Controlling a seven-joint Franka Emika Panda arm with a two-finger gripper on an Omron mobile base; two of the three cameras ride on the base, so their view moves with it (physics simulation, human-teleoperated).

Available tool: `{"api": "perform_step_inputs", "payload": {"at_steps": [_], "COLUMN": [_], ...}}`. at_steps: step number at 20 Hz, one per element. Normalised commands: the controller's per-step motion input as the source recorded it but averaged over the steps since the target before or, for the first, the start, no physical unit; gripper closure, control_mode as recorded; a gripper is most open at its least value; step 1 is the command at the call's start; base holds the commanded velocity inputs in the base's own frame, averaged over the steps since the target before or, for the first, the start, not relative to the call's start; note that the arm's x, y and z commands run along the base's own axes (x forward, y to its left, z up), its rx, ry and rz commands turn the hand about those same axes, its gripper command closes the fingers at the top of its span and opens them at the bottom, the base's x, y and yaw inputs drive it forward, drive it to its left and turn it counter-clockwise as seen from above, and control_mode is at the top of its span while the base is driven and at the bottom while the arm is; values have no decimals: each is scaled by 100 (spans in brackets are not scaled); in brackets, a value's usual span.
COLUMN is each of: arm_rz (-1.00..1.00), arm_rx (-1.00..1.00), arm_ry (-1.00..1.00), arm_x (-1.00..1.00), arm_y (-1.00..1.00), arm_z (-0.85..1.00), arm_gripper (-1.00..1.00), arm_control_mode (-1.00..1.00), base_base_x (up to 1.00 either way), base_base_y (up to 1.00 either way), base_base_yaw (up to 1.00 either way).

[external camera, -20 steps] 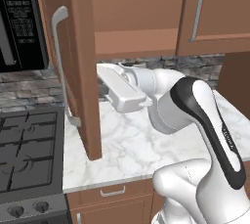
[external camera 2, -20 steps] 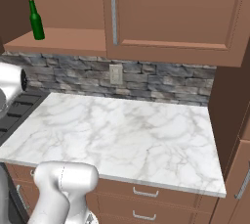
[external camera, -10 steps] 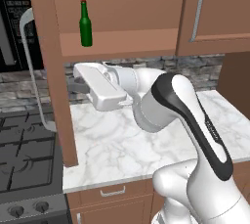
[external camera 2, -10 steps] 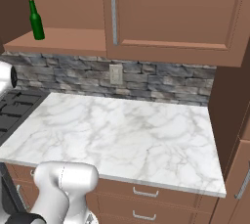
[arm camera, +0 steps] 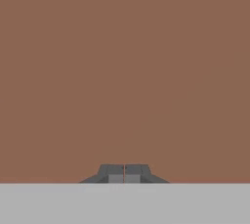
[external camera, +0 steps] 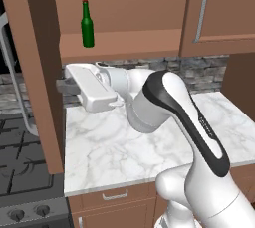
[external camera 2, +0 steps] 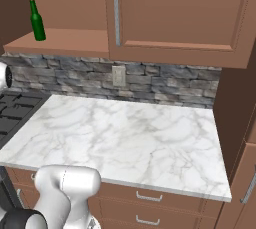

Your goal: Get the candle and the beer from the cabinet and move them to the dining counter.

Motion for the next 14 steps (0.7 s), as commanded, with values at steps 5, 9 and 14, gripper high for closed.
{"api": "perform_step_inputs", "payload": {"at_steps": [5, 9, 14], "arm_rz": [0, -1, -7], "arm_rx": [0, 0, 0], "arm_ry": [0, 0, 0], "arm_x": [0, -7, -13], "arm_y": [-2, -41, -68], "arm_z": [0, 6, 7], "arm_gripper": [100, 100, 100], "arm_control_mode": [-100, -100, -100], "base_base_x": [0, 0, 0], "base_base_y": [0, 0, 0], "base_base_yaw": [0, 0, 0]}}
